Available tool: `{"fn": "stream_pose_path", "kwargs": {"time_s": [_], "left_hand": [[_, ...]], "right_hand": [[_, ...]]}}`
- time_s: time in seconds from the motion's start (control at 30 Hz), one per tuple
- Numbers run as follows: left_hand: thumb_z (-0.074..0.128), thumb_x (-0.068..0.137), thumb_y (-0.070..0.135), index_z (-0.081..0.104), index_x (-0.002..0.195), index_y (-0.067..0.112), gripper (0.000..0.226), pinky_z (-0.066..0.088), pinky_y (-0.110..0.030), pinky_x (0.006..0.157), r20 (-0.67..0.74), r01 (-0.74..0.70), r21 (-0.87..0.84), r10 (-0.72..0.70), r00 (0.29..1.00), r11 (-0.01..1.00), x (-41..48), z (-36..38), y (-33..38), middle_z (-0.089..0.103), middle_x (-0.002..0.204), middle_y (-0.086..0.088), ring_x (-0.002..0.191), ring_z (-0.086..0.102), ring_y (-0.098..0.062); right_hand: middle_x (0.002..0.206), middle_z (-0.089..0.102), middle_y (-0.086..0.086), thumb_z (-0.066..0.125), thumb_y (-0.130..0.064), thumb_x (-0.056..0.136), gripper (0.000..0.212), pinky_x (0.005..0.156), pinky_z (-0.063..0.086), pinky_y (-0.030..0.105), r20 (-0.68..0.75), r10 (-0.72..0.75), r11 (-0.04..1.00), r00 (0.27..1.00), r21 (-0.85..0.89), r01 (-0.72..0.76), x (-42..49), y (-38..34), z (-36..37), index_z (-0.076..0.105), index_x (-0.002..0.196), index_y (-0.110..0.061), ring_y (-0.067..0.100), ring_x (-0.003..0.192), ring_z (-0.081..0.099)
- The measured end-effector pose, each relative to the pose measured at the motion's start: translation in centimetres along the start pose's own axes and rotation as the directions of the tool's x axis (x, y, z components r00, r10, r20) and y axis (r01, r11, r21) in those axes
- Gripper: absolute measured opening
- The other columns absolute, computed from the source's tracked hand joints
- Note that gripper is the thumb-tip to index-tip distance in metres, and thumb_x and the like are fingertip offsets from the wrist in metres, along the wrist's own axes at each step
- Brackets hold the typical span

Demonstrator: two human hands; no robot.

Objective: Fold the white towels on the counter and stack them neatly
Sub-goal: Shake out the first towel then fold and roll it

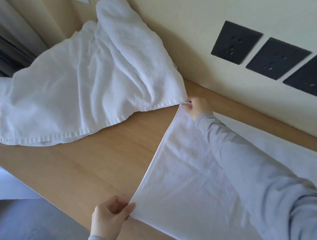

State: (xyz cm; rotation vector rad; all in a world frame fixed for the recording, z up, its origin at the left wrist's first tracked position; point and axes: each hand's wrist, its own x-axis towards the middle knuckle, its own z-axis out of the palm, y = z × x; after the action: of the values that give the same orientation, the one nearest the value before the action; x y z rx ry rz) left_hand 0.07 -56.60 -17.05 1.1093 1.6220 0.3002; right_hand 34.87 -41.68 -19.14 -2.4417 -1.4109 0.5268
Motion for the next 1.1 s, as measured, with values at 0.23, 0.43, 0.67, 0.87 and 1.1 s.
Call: {"fn": "stream_pose_path", "kwargs": {"time_s": [0.23, 0.43, 0.67, 0.87, 1.1], "left_hand": [[0.076, 0.073, 0.013, 0.063, 0.069, 0.024, 0.018, 0.039, -0.012, 0.059, -0.139, -0.032, 0.264, 0.071, 0.988, 0.964, 0.8, 0.4, 0.1, 0.067, 0.057, 0.010, 0.062, 0.060, 0.001], [0.072, 0.077, 0.035, 0.055, 0.105, 0.030, 0.033, 0.041, -0.031, 0.079, -0.151, -0.172, 0.305, 0.226, 0.962, 0.937, 1.4, 3.9, 1.8, 0.061, 0.095, 0.013, 0.096, 0.055, -0.016], [0.048, 0.085, 0.060, 0.048, 0.106, 0.027, 0.039, 0.041, -0.032, 0.069, -0.109, -0.144, 0.420, 0.207, 0.972, 0.896, 4.6, 7.3, 5.8, 0.060, 0.096, 0.009, 0.082, 0.054, -0.021], [0.036, 0.091, 0.055, 0.041, 0.097, 0.023, 0.033, 0.033, -0.031, 0.061, -0.143, -0.193, 0.605, 0.344, 0.928, 0.773, 4.6, 8.2, 5.5, 0.047, 0.090, 0.013, 0.077, 0.049, -0.020], [0.035, 0.093, 0.038, 0.066, 0.110, 0.000, 0.051, 0.050, -0.042, 0.063, -0.120, -0.353, 0.794, 0.696, 0.708, 0.496, 4.0, 9.0, 4.9, 0.065, 0.099, -0.018, 0.083, 0.064, -0.037]], "right_hand": [[0.104, 0.057, 0.010, 0.037, -0.031, 0.099, 0.031, 0.086, 0.034, 0.036, -0.196, -0.147, 0.971, 0.969, -0.214, 0.104, -1.9, 0.1, 1.7, 0.055, 0.104, -0.007, 0.028, 0.099, 0.051], [0.128, 0.054, 0.009, 0.045, -0.030, 0.095, 0.044, 0.097, 0.034, 0.039, -0.162, -0.231, 0.968, 0.959, -0.140, 0.209, -6.4, 3.1, 1.4, 0.044, 0.134, -0.008, 0.030, 0.109, 0.050], [0.118, 0.057, 0.008, 0.047, -0.046, 0.092, 0.045, 0.097, 0.038, 0.041, 0.029, 0.016, 1.000, 0.999, 0.006, -0.017, -2.6, 2.7, -0.3, 0.052, 0.122, -0.013, 0.029, 0.109, 0.052], [0.106, 0.052, 0.005, 0.047, -0.040, 0.094, 0.032, 0.088, 0.033, 0.035, 0.024, -0.095, 0.986, 0.995, -0.138, 0.098, -1.7, 2.5, 0.5, 0.050, 0.106, -0.011, 0.026, 0.102, 0.049], [0.122, 0.055, 0.009, 0.052, -0.026, 0.093, 0.030, 0.094, 0.035, 0.041, -0.317, -0.189, 0.971, 0.929, -0.204, 0.128, -5.2, 1.9, 1.4, 0.055, 0.117, -0.009, 0.029, 0.108, 0.053]]}}
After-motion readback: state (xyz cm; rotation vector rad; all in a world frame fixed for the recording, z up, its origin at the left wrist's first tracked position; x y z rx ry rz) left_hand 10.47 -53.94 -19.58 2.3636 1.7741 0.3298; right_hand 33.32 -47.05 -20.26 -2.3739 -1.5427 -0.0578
